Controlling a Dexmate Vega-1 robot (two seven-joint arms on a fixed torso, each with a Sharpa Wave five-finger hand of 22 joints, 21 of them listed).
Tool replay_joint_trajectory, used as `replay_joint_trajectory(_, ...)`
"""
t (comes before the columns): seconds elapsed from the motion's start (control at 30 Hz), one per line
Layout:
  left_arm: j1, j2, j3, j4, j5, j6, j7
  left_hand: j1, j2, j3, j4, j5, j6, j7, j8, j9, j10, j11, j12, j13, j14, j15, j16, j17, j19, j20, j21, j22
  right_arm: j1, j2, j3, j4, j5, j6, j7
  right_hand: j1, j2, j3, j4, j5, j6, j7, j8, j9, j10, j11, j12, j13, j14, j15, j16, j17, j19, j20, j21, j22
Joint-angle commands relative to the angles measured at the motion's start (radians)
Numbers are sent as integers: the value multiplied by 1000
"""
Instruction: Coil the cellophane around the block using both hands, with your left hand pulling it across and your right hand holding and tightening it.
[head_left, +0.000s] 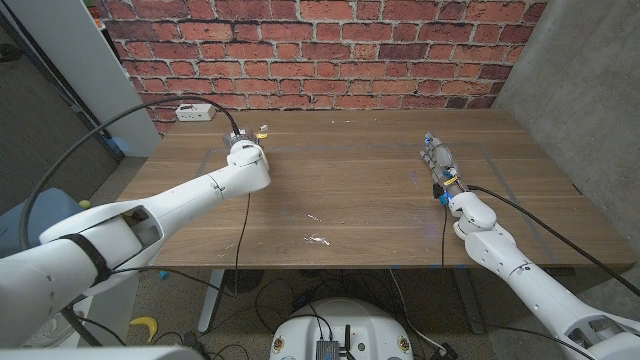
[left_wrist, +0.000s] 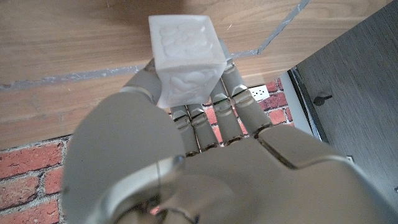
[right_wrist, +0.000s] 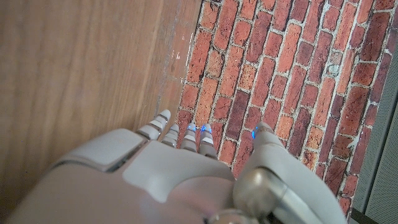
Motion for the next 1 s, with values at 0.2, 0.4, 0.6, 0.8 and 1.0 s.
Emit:
replay_joint_trajectory(0.2, 12, 17, -9, -37, 86, -173, 30, 118, 104, 19, 19, -4, 13, 1, 9, 6, 56, -15, 21, 20, 142, -223, -8, 11, 17, -33, 18, 5, -75, -42, 25, -97, -15, 7, -46, 3, 3, -5, -2, 5, 9, 0, 4, 6, 3, 8, 3, 2, -5, 5, 10, 3, 7, 2, 8, 5)
replay_joint_trajectory(0.4, -7, 23, 1, -20, 125, -283, -15, 117, 103, 17, 21, -5, 12, -2, 7, 7, 51, -19, 28, 32, 145, -222, -13, 15, 13, -37, 27, 6, -97, -62, 33, -136, -29, -1, -66, 4, 3, -5, -3, 5, 9, 1, 4, 6, 5, 10, 3, 2, -4, 6, 10, 3, 7, 3, 8, 5)
replay_joint_trajectory(0.6, -24, 21, 3, -6, 169, -379, -61, 116, 102, 16, 22, -6, 11, -5, 6, 8, 45, -21, 35, 45, 145, -221, -21, 20, 9, -39, 37, 6, -116, -73, 43, -161, -39, 5, -81, 5, 3, -4, -4, 5, 9, 0, 4, 6, 7, 12, 3, 2, -4, 6, 9, 3, 8, 3, 8, 5)
replay_joint_trajectory(0.8, -41, 23, 12, -7, 229, -472, -113, 115, 103, 16, 25, -6, 10, -10, 5, 9, 43, -23, 40, 55, 145, -221, -27, 23, 6, -39, 44, 6, -131, -78, 50, -177, -48, 10, -96, 5, 3, -4, -5, 5, 10, 1, 4, 6, 7, 12, 3, 2, -3, 7, 9, 3, 8, 3, 8, 5)
replay_joint_trajectory(1.0, -62, 22, 28, -4, 301, -575, -171, 113, 103, 15, 27, -7, 14, -12, 6, 9, 38, -26, 44, 63, 147, -220, -30, 27, -1, -37, 50, 6, -139, -78, 52, -187, -56, 12, -105, 6, 4, -4, -6, 5, 9, 1, 3, 6, 9, 13, 3, 2, -2, 7, 10, 2, 7, 3, 8, 5)
